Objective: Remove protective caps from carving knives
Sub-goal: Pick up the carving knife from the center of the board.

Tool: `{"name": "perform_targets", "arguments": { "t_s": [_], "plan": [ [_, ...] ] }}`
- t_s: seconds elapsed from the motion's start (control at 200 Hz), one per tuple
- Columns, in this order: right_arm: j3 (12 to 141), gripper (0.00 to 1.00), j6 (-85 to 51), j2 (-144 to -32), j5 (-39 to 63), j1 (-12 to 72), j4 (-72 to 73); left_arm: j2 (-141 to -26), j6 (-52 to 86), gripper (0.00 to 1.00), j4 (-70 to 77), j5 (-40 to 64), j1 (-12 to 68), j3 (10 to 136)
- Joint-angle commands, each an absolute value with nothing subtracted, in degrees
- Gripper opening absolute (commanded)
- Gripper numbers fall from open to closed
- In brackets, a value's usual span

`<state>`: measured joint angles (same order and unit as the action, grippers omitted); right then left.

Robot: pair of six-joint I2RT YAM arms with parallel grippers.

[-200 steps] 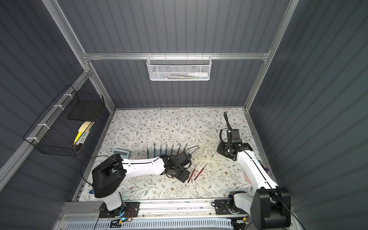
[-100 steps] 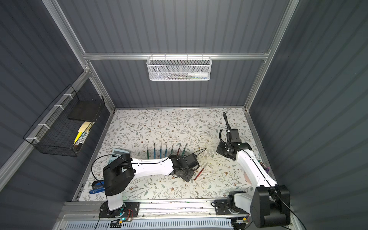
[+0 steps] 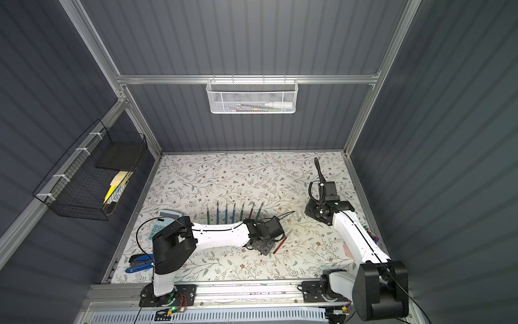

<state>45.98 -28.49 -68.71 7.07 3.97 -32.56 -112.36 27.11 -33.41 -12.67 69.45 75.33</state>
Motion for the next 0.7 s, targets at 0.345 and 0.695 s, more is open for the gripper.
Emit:
{"name": "perform_targets", "arguments": {
  "t_s": [0.345,0.695],
  "plan": [
    [44.6,0.22,-29.7,-68.6,6.8,4.1,-31.7,-114.2,26.8,0.18,-34.7,-12.8,69.8,75.6],
    [45.5,0.22,-30.2,-69.1,8.3,4.1,-32.1,-112.6,26.4,0.0,-33.2,-13.0,69.8,74.2]
  ]
}}
